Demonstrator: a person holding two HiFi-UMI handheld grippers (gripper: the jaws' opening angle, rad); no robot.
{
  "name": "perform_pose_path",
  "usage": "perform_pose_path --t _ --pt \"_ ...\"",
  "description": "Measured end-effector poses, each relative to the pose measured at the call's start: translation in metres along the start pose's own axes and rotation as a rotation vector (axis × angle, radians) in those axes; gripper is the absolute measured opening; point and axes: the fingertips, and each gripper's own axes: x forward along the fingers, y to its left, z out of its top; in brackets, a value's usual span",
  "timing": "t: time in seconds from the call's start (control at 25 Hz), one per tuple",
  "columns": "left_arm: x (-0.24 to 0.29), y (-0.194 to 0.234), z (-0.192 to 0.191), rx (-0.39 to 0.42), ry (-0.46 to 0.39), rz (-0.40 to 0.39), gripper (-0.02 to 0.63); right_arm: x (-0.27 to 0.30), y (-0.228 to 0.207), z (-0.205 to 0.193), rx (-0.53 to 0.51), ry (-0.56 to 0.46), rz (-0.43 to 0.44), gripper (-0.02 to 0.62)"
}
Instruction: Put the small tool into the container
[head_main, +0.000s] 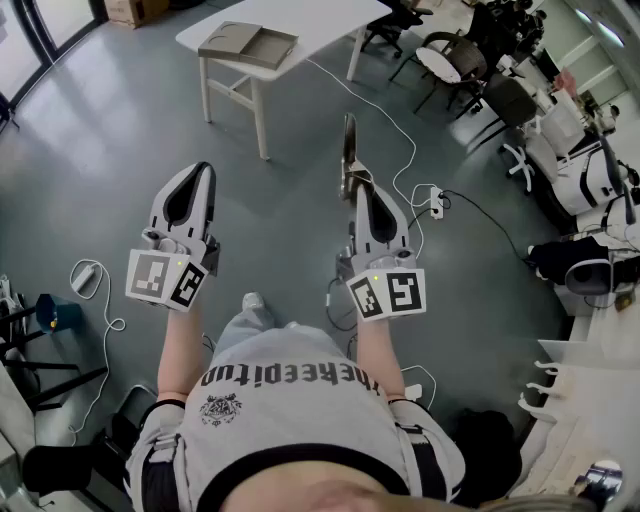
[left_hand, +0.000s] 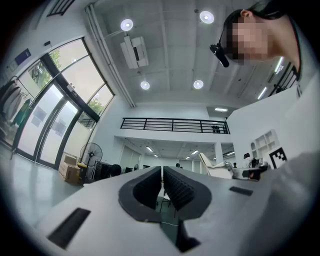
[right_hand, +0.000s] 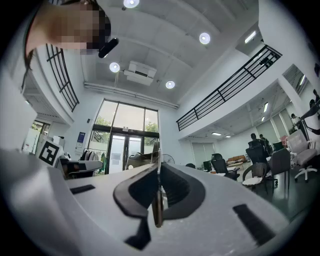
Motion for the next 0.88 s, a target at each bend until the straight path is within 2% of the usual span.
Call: perform_pose_path --t 0.44,0.88 --pt "0.002 0.005 -0.002 -0.007 0.003 0.013 0.014 0.007 -0.001 -0.001 0.006 -0.005 0.003 0.002" --pt "0.018 0.036 0.001 -0.006 -0.008 -0.004 0.014 0.039 0.010 -0.006 -0.011 -0.024 0.000 0.002"
